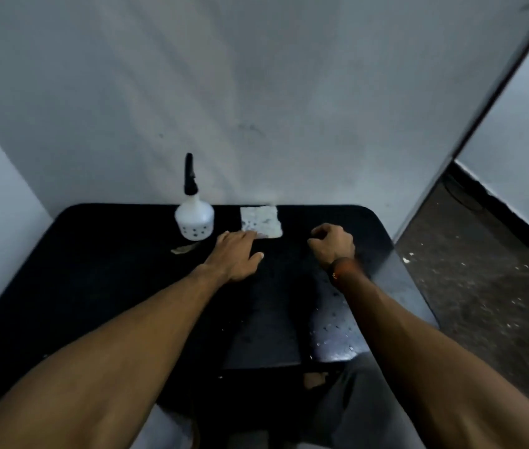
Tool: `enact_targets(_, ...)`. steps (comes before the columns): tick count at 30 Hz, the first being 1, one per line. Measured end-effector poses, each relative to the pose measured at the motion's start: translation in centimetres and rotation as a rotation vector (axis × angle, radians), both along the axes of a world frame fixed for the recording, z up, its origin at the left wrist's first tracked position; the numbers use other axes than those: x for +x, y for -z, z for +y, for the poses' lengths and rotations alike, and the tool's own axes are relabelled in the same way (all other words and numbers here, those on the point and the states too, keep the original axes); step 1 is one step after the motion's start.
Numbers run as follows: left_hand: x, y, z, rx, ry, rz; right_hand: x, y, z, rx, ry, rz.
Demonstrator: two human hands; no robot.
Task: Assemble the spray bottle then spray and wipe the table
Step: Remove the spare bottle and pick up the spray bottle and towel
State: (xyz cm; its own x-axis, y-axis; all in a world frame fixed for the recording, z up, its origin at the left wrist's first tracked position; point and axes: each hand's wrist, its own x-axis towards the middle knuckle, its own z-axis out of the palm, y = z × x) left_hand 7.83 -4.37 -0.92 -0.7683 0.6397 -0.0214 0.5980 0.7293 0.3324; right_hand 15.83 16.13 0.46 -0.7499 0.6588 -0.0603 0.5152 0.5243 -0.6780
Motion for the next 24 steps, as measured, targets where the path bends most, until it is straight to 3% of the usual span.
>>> enact_targets(9,-5.6,3.7,-7.2,0.128,-0.323,0.011,-8.4,2.3,-5.3,0.133,-0.233,0.056)
enact_targets(16,-8.1,3.8,-5.8,0.415,-0.826,0.063,-11.9,5.2,-5.9,0.317,-0.425,-0.065)
enact_targets(20,-10.3,3.6,-4.6,0.44,-0.907,0.023,-12.9,6.5,-5.7,0.412,-0.473,-0.102)
enact_targets(24,-11.8,4.2,-4.2,0.421,-0.904,0.045,-14.1,7.4,-5.4,0.508,-0.39,-0.077)
